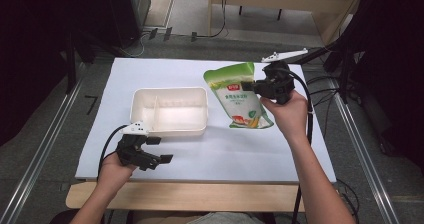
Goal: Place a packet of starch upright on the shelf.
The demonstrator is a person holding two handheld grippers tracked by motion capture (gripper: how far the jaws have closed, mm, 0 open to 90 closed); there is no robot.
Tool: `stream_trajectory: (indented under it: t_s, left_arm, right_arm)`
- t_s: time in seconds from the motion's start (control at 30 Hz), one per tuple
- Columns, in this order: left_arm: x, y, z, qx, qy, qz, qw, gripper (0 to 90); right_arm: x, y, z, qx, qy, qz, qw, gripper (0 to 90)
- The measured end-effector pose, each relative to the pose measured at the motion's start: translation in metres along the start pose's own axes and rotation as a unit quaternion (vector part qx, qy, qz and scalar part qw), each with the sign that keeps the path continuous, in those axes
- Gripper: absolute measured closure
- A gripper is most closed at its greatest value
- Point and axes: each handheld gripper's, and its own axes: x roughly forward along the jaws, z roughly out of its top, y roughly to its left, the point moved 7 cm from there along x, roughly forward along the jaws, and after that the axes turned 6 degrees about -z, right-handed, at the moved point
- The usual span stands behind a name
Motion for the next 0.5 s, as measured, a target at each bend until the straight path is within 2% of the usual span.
stream_trajectory:
  t_s: [0.5]
  left_arm:
    - [0.002, 0.001, -0.001, -0.003, 0.006, 0.0, 1.0, 16.3]
  right_arm:
    - [-0.002, 0.014, 0.046, -0.012, -0.01, 0.004, 0.9999, 90.0]
